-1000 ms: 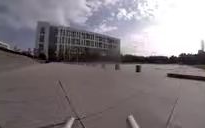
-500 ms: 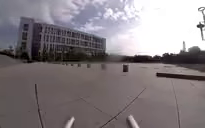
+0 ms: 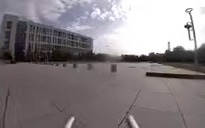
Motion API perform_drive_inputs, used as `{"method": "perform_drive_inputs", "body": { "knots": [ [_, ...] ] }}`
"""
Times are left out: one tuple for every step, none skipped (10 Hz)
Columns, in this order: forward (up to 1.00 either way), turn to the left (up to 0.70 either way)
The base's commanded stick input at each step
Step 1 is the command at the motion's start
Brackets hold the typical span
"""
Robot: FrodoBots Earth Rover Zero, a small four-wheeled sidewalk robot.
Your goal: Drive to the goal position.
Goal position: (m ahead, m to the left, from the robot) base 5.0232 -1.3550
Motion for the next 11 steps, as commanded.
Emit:
{"method": "perform_drive_inputs", "body": {
  "knots": [
    [1.00, 0.00],
    [1.00, 0.00],
    [1.00, 0.00],
    [1.00, 0.00],
    [1.00, 0.00],
    [1.00, 0.00],
    [1.00, 0.00],
    [1.00, 0.00],
    [1.00, 0.00],
    [1.00, 0.00],
    [1.00, 0.00]
  ]
}}
